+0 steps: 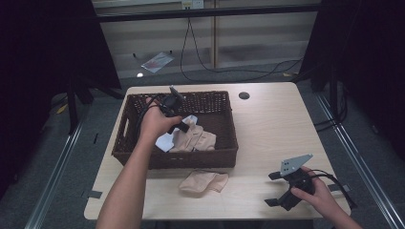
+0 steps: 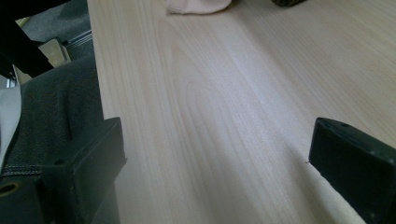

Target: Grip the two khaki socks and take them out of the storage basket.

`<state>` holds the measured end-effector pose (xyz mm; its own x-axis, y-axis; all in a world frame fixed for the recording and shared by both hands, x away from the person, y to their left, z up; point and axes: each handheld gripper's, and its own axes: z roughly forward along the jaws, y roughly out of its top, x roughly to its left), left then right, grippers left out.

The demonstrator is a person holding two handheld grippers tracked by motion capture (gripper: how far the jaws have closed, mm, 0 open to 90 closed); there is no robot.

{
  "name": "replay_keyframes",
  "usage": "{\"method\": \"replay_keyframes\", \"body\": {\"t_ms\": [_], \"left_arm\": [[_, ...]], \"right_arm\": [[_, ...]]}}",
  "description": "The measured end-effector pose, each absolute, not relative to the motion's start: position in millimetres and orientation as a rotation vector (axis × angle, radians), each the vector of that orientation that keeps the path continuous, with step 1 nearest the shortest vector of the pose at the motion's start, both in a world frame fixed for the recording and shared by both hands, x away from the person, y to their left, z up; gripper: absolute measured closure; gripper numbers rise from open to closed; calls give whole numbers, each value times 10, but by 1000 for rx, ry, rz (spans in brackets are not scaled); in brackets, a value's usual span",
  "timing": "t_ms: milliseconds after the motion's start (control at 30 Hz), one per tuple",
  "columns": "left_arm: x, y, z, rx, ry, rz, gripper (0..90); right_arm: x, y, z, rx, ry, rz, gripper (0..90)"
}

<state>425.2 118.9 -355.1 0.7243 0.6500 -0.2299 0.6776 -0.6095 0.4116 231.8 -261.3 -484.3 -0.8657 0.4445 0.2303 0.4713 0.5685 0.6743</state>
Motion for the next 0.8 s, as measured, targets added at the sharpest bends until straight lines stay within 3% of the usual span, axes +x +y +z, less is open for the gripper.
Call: {"method": "replay_keyframes", "body": {"t_ms": [800], "left_arm": [[3988,1163,-3156,2473,890,-195,805]], "right_arm": [[2318,-2613,-4843,-803,-2756,-1197,32]]}}
